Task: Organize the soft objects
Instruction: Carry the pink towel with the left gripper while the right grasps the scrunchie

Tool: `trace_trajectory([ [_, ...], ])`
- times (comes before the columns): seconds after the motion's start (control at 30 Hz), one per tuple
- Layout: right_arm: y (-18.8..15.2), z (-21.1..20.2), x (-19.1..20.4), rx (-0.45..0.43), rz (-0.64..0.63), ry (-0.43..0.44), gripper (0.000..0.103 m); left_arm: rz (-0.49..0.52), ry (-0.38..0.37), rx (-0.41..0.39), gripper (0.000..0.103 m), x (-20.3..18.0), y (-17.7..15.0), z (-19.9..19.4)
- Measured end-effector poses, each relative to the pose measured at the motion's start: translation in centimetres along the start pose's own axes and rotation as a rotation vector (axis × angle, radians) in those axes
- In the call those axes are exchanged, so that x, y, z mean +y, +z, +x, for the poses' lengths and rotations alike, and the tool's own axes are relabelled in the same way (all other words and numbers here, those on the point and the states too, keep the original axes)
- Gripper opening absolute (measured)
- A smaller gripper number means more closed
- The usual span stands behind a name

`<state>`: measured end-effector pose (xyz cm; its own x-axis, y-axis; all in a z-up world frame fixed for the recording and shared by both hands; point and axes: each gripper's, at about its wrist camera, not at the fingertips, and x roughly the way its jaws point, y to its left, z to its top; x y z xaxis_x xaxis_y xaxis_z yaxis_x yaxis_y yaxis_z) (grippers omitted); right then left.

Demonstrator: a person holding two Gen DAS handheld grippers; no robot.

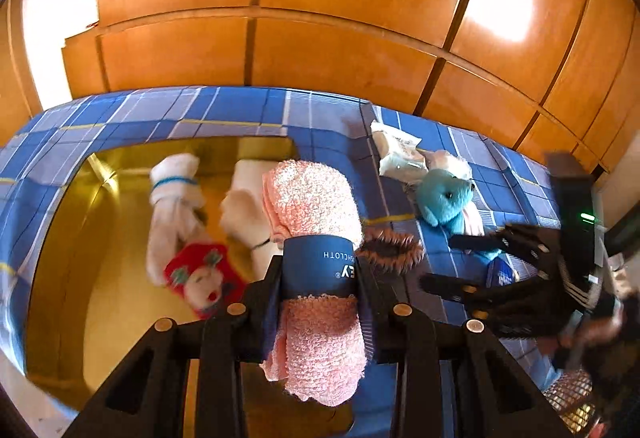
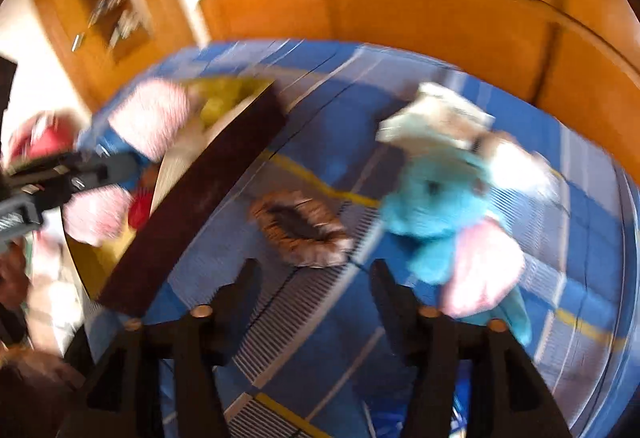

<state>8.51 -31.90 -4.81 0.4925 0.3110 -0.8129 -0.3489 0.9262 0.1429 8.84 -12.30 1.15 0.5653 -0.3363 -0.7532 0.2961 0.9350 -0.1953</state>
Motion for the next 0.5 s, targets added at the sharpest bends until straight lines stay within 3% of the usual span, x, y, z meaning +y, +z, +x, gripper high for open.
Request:
trace_trajectory([
  [0.23,2.8,5.6,3.0,0.192,-0.254,-0.092,0.071,-0.066,0.005,-0.016,0.034,2.7,-1.8,-2.1],
  [0.4,4.1,8.5,3.2,0.28,-0.309,-0.115,0.07,-0.09,0.039,-0.032,0.034,4.1,-2.7,-3.0],
  [0.47,4.4,9.0,3.2,0.277,-0.298,-0.124,0.025,-0.097,0.052,-0.037,0.034,4.6,-2.9,-3.2],
  [0.5,4.5,8.7,3.2,0.25,-0.278,-0.123,0.016,-0.105,0.058,-0.037,0.034,4.8,-3.1,-3.3],
])
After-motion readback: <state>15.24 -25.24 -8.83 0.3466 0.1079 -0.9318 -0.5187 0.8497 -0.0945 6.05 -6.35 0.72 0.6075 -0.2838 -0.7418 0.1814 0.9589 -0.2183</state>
